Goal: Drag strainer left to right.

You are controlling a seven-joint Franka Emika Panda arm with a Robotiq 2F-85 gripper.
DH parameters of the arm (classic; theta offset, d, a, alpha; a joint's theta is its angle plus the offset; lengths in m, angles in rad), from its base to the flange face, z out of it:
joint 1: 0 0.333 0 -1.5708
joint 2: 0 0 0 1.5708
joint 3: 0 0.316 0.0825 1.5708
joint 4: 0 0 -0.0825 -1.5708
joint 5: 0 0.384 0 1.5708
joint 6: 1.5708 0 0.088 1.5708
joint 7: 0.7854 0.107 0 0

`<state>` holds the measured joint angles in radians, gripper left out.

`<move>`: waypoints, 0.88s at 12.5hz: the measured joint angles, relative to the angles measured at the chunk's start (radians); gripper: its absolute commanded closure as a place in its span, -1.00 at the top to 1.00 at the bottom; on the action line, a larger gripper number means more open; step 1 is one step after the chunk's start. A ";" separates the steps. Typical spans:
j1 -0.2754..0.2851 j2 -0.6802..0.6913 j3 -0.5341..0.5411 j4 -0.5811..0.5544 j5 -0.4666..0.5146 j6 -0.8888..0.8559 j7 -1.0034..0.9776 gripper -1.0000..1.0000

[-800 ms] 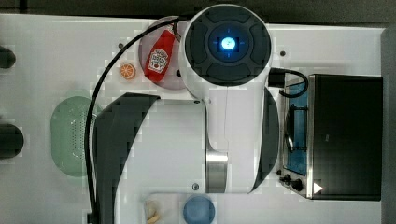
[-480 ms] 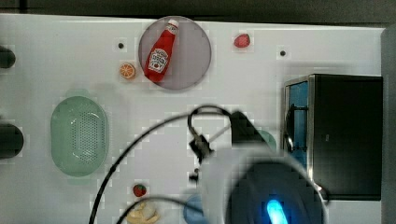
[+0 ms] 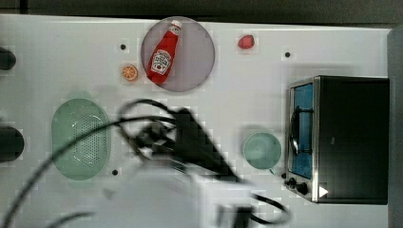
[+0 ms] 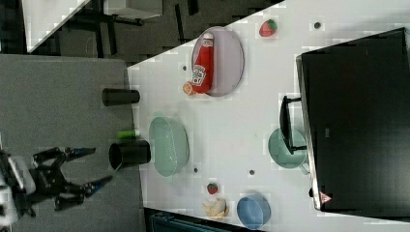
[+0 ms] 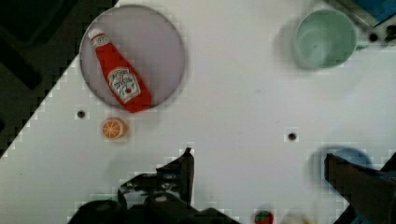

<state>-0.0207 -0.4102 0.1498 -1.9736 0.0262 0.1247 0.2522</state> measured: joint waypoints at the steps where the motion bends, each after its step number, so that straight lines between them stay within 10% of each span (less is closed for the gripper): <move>1: 0.014 0.058 0.063 0.003 0.006 0.017 0.063 1.00; 11: 0.105 0.549 0.495 -0.108 0.012 0.450 0.919 1.00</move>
<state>0.0840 0.1390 0.6445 -2.0820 0.0381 0.5742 1.1709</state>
